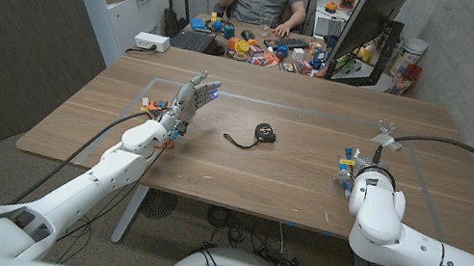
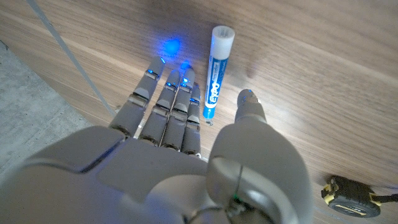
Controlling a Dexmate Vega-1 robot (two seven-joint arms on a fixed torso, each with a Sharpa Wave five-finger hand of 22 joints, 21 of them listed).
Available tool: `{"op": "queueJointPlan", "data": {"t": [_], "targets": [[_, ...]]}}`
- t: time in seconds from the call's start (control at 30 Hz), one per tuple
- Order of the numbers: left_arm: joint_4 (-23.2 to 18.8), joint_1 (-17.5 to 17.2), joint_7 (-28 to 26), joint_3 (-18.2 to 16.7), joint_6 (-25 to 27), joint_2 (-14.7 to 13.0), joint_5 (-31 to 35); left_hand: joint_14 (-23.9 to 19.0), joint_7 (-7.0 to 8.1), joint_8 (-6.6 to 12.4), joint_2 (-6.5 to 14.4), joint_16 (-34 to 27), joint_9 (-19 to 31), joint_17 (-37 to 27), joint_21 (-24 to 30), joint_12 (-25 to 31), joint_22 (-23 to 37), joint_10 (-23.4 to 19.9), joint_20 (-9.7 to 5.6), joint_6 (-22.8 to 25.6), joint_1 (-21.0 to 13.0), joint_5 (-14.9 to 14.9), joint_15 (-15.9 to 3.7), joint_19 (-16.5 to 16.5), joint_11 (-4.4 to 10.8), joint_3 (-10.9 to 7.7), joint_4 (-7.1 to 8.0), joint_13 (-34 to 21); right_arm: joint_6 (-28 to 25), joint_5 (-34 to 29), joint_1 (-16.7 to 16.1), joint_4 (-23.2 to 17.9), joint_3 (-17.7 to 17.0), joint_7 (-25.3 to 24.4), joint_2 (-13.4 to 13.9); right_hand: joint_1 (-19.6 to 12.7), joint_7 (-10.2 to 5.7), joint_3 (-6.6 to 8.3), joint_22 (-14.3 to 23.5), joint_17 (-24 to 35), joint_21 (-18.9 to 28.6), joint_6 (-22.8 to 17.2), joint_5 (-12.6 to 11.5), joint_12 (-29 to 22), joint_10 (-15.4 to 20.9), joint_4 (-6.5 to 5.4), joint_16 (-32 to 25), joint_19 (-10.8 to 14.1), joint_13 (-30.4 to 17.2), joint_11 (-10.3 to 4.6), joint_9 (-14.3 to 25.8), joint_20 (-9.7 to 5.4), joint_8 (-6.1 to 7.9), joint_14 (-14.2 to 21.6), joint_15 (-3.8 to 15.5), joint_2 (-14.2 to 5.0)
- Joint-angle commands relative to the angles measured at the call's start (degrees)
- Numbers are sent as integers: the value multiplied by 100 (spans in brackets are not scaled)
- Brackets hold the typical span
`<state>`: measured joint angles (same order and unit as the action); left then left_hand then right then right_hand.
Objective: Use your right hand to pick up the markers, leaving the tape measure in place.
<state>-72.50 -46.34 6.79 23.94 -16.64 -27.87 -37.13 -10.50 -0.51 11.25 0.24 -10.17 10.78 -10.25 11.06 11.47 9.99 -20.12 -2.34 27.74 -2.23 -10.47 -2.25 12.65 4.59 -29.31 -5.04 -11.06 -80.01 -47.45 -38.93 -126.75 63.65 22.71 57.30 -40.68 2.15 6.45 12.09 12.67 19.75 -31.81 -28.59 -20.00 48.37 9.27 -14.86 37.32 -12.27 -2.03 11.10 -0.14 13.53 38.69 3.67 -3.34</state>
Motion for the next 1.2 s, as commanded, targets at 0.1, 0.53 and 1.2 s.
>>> {"op": "queueJointPlan", "data": {"t": [0.1,0.53,1.2], "targets": [[36,17,18,3,-16,17,-3,-41,6,20,8,-36,26,-15,17,22,30,-45,-436,52,-60,-21,-391,51,-4,-35,-3,-9,3,-237,-241,203,-23,-341,-197,-665,-200,226,133,83,245,-490,-144,-310,600,107,-89,170,-147,-196,70,-226,174,417,784,-71],[15,7,22,15,-26,21,7,-41,6,20,8,-36,26,-15,17,22,30,-45,-436,52,-60,-21,-391,51,-4,-35,-3,-9,13,31,-645,172,-246,-1649,-316,-2107,-508,649,465,303,985,-2293,-257,-977,2003,108,-265,558,-411,-585,420,-674,1115,1530,984,-47],[35,16,29,22,-27,33,7,-41,6,20,8,-36,26,-15,17,22,30,-45,-436,52,-60,-21,-391,51,-4,-35,-3,-9,3,-1065,-986,-494,-916,-953,-47,-2452,-526,762,630,356,1264,-2402,-174,-1053,2056,55,-191,514,-551,-573,610,-706,1354,1739,970,30]]}}
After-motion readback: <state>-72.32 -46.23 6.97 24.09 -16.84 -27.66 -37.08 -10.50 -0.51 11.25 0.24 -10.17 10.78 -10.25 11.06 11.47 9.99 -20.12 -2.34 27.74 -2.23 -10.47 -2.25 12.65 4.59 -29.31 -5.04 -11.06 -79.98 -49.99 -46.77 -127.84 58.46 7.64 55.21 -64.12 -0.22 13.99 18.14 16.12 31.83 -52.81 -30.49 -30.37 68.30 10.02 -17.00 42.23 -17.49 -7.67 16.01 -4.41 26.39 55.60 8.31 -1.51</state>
